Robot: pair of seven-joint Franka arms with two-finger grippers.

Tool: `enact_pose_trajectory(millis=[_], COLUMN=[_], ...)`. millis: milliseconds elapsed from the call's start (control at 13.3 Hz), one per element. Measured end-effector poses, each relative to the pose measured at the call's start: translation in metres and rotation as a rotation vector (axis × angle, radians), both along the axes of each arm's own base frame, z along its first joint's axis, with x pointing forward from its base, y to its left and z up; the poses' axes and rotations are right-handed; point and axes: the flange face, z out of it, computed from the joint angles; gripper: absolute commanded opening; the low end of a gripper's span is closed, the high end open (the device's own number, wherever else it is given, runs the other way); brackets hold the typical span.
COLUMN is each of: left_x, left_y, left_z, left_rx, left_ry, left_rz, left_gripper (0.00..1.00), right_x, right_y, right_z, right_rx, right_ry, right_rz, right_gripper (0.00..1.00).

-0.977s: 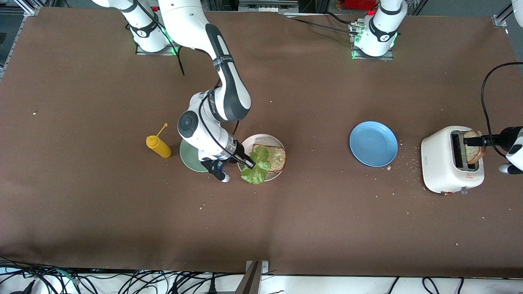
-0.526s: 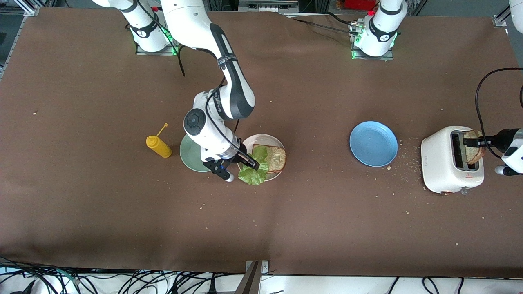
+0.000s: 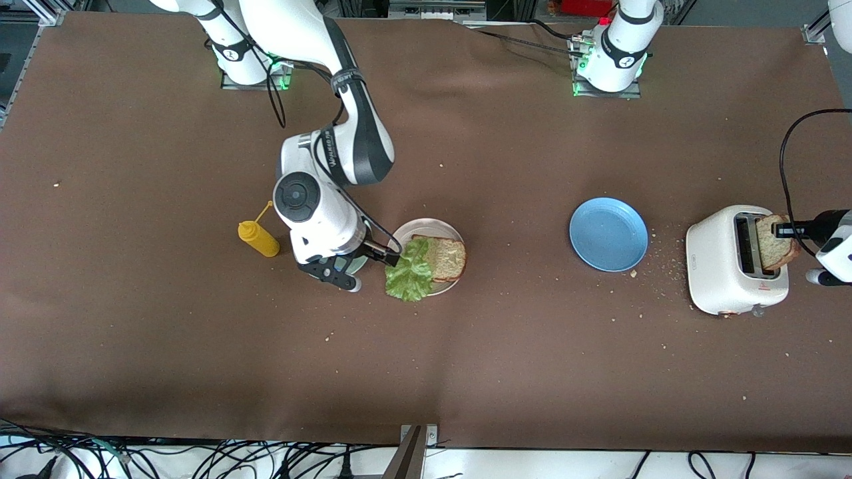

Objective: Make sandwich in beige plate with both arms
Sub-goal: 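Withdraw the right gripper while the left gripper grasps the second bread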

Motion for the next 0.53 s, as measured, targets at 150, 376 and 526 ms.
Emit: enact_pose_trajectory(millis=[150, 376, 526], left_x=[0.006, 0.014, 0.016], left_y=[-0.008, -0.038, -0.063], left_z=[0.034, 0.098, 0.119], left_rx=[0.006, 0.029, 0.024], left_ry=[0.001, -0.01, 0.003], left_rz=[-0.009, -0.048, -0.076], left_gripper=[0.0, 0.0, 0.0], right_x=[0.008, 0.018, 0.019], right_y=[-0.042, -0.109, -0.155], right_z=[0.043, 0.098, 0.127], right_rx=[-0.054, -0.152, -0.163], right_ry=[-0.008, -0.041, -0.025], right_rz=[0.092, 0.246, 0.308], right_gripper=[1.0, 1.0, 1.0])
